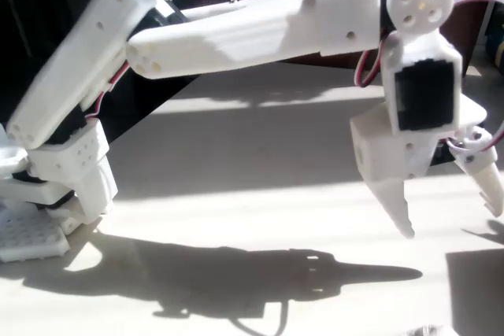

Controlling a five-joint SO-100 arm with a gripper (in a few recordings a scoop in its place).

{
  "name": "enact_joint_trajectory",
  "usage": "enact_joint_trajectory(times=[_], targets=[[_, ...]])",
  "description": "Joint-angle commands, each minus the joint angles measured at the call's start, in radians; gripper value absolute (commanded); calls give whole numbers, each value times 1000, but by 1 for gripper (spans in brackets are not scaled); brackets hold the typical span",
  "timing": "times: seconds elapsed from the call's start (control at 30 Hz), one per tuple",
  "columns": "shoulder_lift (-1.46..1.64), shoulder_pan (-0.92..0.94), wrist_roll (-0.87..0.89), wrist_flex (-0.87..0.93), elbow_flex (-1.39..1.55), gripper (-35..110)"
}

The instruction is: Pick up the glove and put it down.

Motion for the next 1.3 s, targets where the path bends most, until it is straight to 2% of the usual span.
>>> enact_joint_trajectory(times=[0.0,0.27,0.6,1.27], targets=[[-6,-2,23,-52,-20,30],[-54,0,25,-64,-20,28],[-57,3,15,-97,-20,-1],[-44,32,25,-86,-18,0]])
